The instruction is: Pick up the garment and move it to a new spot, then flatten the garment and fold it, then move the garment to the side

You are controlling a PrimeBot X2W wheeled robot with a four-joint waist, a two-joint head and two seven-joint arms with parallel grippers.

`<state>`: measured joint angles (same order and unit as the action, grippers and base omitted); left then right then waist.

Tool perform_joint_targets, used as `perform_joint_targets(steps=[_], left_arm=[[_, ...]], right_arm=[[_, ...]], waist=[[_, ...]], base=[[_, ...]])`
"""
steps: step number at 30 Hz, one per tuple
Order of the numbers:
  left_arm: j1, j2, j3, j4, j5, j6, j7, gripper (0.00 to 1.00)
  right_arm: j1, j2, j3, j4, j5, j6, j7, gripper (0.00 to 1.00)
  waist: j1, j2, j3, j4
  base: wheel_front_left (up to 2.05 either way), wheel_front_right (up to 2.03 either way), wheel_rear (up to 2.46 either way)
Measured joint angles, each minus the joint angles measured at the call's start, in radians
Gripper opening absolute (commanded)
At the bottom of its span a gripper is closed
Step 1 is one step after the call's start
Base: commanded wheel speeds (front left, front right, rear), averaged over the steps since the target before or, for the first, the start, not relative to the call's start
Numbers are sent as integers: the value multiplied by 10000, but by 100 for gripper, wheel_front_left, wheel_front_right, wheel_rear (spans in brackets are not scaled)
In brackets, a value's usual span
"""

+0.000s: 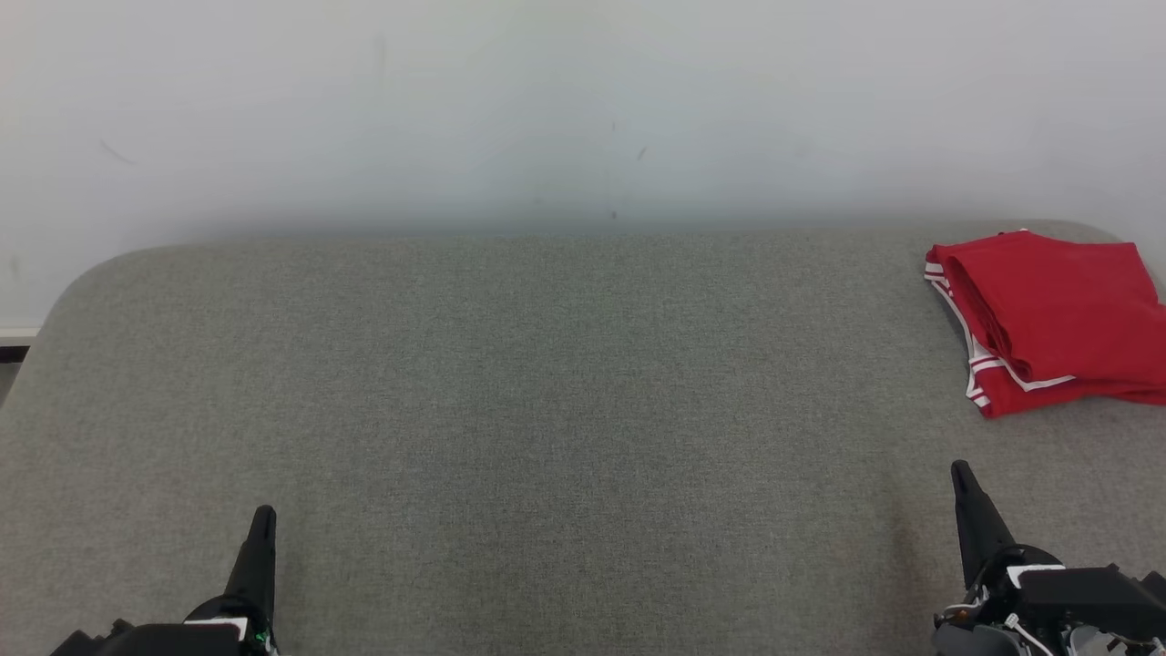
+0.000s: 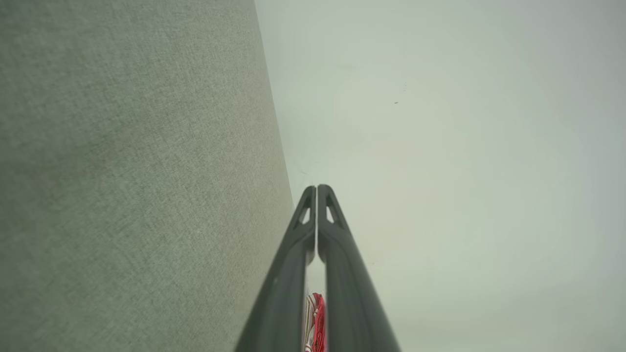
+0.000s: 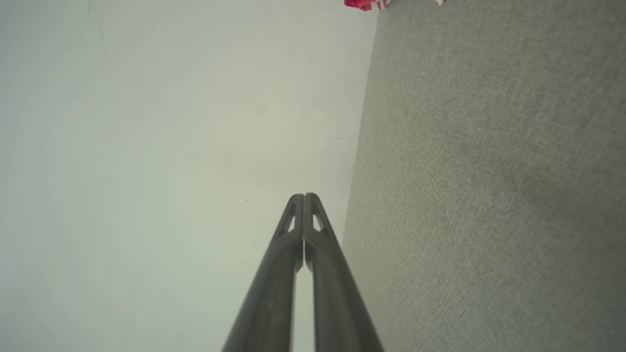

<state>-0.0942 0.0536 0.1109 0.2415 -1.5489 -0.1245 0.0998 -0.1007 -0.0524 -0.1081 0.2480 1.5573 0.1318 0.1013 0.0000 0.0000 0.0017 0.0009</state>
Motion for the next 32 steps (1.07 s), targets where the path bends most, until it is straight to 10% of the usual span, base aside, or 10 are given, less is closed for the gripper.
perform_joint_targets(steps=[32], left_arm=[[-110,-29,23,40,-612,-48,163,0]], right_arm=[[-59,15,-65,-23,546,0,130,0]], waist=[[0,0,14,-9]], base=[[0,0,0]])
